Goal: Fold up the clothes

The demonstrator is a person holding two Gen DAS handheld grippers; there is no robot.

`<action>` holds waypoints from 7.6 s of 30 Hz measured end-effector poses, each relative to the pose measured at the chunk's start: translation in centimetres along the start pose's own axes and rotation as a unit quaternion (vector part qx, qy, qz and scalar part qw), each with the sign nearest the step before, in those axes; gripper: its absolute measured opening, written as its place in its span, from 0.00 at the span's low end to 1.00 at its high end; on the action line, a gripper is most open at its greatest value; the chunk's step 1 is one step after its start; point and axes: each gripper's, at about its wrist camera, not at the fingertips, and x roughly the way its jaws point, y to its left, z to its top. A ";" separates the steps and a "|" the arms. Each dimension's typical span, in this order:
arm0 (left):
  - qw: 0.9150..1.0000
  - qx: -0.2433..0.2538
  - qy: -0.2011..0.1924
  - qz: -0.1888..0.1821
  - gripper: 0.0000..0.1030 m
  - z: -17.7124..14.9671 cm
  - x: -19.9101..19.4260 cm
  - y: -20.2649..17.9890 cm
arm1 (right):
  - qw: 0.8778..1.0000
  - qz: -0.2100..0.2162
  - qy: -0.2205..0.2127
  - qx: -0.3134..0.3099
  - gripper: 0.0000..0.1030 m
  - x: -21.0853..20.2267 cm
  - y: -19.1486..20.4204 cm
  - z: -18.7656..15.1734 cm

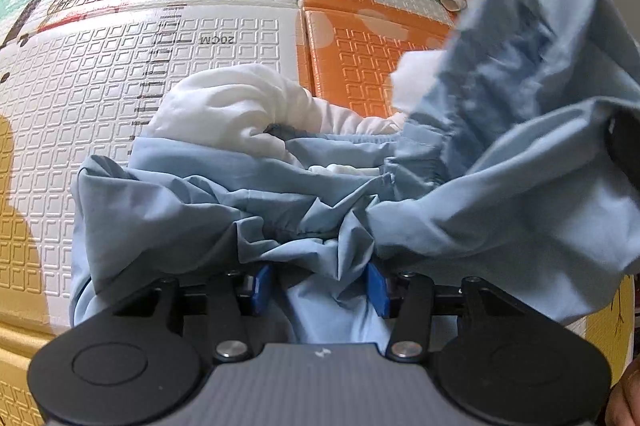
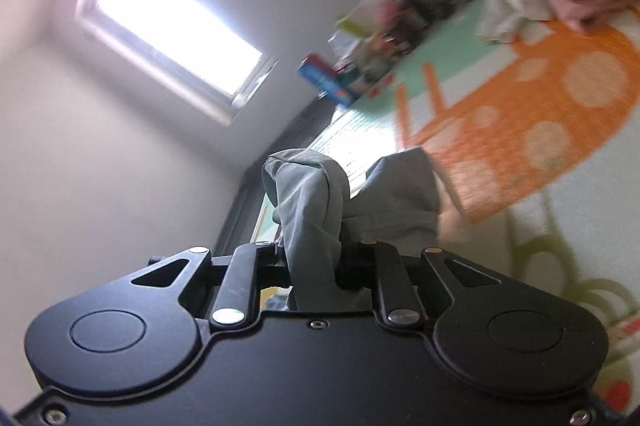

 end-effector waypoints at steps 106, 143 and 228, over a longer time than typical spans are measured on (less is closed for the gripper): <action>0.981 -0.091 -0.154 -0.071 0.58 -8.7 -15.2 16.3 | 0.943 -0.046 0.255 -0.208 0.44 13.3 15.0 -8.1; 0.963 0.027 -0.194 -0.188 0.60 -9.3 -18.1 9.0 | 0.940 -0.078 0.327 -0.066 0.30 16.2 11.0 -5.0; 0.986 -0.121 -0.112 -0.035 0.45 -7.4 -12.1 14.3 | 0.898 -0.206 0.336 -0.195 0.00 15.7 10.1 -7.5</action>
